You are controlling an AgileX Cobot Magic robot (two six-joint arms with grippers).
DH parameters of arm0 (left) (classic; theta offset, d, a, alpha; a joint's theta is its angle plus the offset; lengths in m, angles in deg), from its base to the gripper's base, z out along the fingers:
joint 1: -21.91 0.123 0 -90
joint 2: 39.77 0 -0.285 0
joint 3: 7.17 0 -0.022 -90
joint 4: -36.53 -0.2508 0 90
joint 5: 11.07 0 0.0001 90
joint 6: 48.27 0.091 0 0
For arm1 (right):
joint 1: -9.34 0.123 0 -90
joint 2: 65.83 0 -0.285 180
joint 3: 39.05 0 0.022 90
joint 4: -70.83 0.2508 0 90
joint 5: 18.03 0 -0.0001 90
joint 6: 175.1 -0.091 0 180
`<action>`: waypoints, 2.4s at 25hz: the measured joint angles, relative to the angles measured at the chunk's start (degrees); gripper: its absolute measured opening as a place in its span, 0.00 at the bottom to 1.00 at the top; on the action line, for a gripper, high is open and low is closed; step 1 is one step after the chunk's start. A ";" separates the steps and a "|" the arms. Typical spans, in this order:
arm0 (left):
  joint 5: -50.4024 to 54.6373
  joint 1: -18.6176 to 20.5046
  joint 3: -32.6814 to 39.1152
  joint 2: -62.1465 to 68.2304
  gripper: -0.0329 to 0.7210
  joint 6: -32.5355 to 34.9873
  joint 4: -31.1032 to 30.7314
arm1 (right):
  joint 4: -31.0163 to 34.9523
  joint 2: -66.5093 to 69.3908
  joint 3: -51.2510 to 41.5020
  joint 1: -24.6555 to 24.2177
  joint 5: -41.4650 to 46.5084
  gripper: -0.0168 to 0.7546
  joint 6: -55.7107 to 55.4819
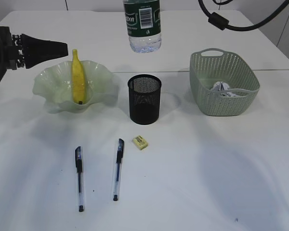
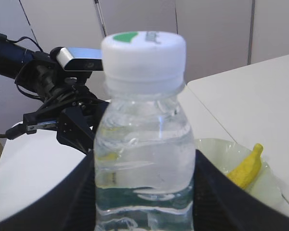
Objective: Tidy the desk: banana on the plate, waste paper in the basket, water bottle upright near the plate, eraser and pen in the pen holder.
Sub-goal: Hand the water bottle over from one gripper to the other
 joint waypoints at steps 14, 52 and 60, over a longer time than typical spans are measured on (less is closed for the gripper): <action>-0.10 -4.79 0.00 0.00 0.51 2.49 4.50 | 3.45 0.00 0.00 0.10 0.00 0.51 -1.54; -5.81 -10.92 -4.41 0.00 0.82 2.63 4.72 | 0.79 2.64 0.00 0.10 -0.10 0.51 -4.62; -17.52 -15.10 -7.02 0.00 0.89 1.46 4.96 | 0.79 2.64 0.00 0.10 -0.10 0.51 -4.52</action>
